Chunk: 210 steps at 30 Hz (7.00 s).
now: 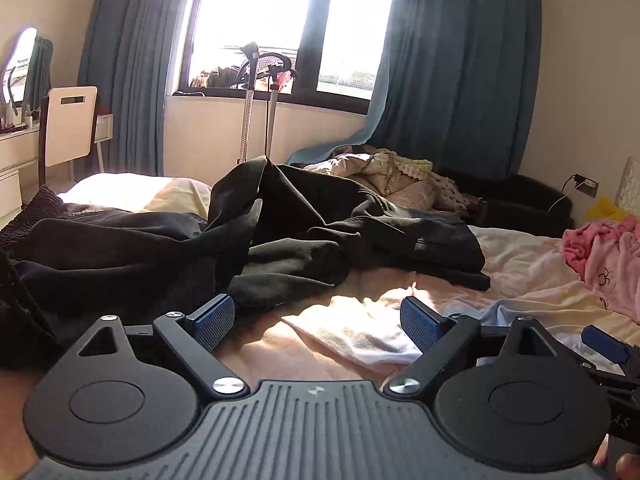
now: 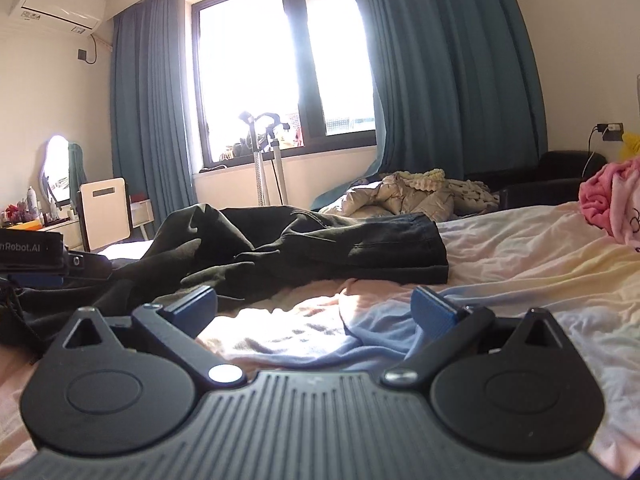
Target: Fold clothes
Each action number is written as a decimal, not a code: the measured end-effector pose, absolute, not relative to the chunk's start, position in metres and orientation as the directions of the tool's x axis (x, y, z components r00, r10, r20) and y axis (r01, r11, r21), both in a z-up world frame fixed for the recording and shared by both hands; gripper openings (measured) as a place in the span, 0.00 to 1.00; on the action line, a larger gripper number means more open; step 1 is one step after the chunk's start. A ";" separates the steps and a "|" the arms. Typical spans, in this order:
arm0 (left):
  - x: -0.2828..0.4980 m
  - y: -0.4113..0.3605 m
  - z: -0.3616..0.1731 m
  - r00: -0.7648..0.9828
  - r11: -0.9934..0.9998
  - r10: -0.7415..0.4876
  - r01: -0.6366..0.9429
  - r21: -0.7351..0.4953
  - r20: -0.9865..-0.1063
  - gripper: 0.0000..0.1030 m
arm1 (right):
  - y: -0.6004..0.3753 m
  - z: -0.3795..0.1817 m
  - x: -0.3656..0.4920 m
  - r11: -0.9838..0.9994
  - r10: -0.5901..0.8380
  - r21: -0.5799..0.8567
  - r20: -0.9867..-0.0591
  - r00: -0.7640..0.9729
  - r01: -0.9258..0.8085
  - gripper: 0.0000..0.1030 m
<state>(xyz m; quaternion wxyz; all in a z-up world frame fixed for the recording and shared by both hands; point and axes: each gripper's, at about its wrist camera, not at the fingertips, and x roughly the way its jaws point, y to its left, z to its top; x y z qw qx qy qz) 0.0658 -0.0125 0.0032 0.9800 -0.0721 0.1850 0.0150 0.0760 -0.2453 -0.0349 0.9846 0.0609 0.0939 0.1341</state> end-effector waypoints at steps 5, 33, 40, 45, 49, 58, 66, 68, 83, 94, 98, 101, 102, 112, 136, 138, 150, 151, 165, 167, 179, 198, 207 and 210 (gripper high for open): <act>0.077 -0.004 0.001 0.943 0.979 0.018 -0.085 -0.188 -0.333 0.89 | -0.254 -0.035 0.107 0.921 0.314 0.310 -0.226 0.922 -0.237 1.00; 0.138 0.022 -0.063 0.908 0.965 0.056 -0.156 -0.211 -0.415 0.89 | -0.330 -0.022 0.364 0.686 -0.062 0.686 -0.275 0.959 0.241 0.03; 0.107 0.033 -0.028 0.950 0.952 0.046 -0.135 -0.274 -0.309 0.89 | -0.399 0.079 0.273 0.719 -0.176 0.661 -0.126 0.976 0.215 0.03; 0.093 0.031 -0.017 0.959 0.955 0.015 -0.096 -0.279 -0.282 0.89 | -0.453 0.063 0.207 0.668 -0.234 0.677 -0.205 0.950 0.310 0.03; 0.092 0.028 -0.019 0.952 0.958 -0.012 -0.077 -0.276 -0.307 0.90 | -0.482 -0.008 0.173 0.577 -0.215 0.707 -0.353 0.911 0.409 0.03; 0.107 0.003 -0.037 0.915 0.982 -0.014 -0.064 -0.178 -0.403 0.90 | -0.470 -0.084 0.123 0.629 -0.125 0.577 -0.587 0.800 0.521 0.13; 0.082 -0.003 -0.033 0.920 0.988 -0.001 -0.059 -0.140 -0.393 0.90 | -0.381 -0.061 0.083 0.899 -0.135 0.303 -0.497 0.857 0.317 0.30; 0.073 -0.003 -0.027 0.924 0.991 0.010 -0.060 -0.120 -0.382 0.90 | -0.356 -0.059 0.073 0.932 -0.090 0.270 -0.476 0.875 0.243 0.33; 0.043 -0.002 -0.023 0.913 0.993 0.058 -0.096 -0.074 -0.405 0.90 | -0.228 -0.111 0.092 0.955 0.296 0.134 -0.523 0.799 -0.266 0.64; 0.052 -0.002 -0.032 0.897 0.990 0.058 -0.109 -0.090 -0.439 0.90 | -0.218 -0.125 0.089 0.946 0.319 0.132 -0.543 0.777 -0.297 1.00; 0.051 0.000 -0.031 0.898 0.988 0.051 -0.109 -0.109 -0.437 0.90 | -0.217 -0.127 0.088 0.949 0.311 0.134 -0.550 0.775 -0.286 1.00; 0.051 0.005 -0.031 0.894 0.983 0.030 -0.109 -0.151 -0.448 0.90 | -0.220 -0.127 0.089 0.945 0.326 0.163 -0.548 0.770 -0.284 1.00; 0.051 0.006 -0.031 0.892 0.981 0.028 -0.111 -0.160 -0.451 0.90 | -0.220 -0.127 0.089 0.944 0.328 0.166 -0.549 0.769 -0.284 1.00; 0.046 0.006 -0.027 0.897 0.977 0.019 -0.110 -0.182 -0.441 0.90 | -0.219 -0.127 0.090 0.946 0.323 0.162 -0.555 0.766 -0.282 1.00; 0.053 0.002 -0.032 0.889 0.973 -0.006 -0.102 -0.209 -0.459 0.91 | -0.220 -0.126 0.091 0.945 0.326 0.163 -0.554 0.766 -0.284 1.00; 0.054 0.002 -0.032 0.888 0.971 -0.001 -0.109 -0.212 -0.459 0.91 | -0.220 -0.126 0.090 0.945 0.326 0.163 -0.554 0.766 -0.284 1.00; 0.059 0.001 -0.035 0.885 0.968 0.008 -0.123 -0.218 -0.465 0.91 | -0.221 -0.127 0.091 0.944 0.328 0.164 -0.552 0.767 -0.286 1.00; 0.060 0.001 -0.035 0.885 0.968 0.007 -0.122 -0.217 -0.466 0.91 | -0.222 -0.128 0.091 0.944 0.327 0.164 -0.552 0.767 -0.285 1.00; 0.058 0.001 -0.032 0.887 0.966 0.038 -0.150 -0.209 -0.460 0.91 | -0.222 -0.128 0.090 0.943 0.330 0.167 -0.549 0.768 -0.287 1.00; 0.056 0.002 -0.030 0.890 0.966 0.042 -0.153 -0.210 -0.454 0.91 | -0.222 -0.128 0.090 0.944 0.330 0.165 -0.549 0.768 -0.287 1.00; 0.050 0.023 -0.023 0.898 0.939 0.062 -0.201 -0.280 -0.436 0.91 | -0.220 -0.129 0.089 0.948 0.316 0.156 -0.547 0.775 -0.276 1.00; 0.056 0.021 -0.023 0.897 0.936 0.049 -0.194 -0.293 -0.439 0.91 | -0.387 -0.051 0.109 0.848 0.121 0.483 -0.576 0.808 0.217 1.00; 0.062 0.014 -0.030 0.877 0.946 0.033 -0.181 -0.267 -0.479 0.91 | -0.458 -0.120 0.115 0.397 0.135 0.775 -0.580 0.804 0.492 1.00; 0.068 0.012 -0.036 0.872 0.948 0.025 -0.177 -0.266 -0.488 0.91 | -0.461 -0.119 0.133 0.405 0.195 0.828 -0.492 0.848 0.388 0.91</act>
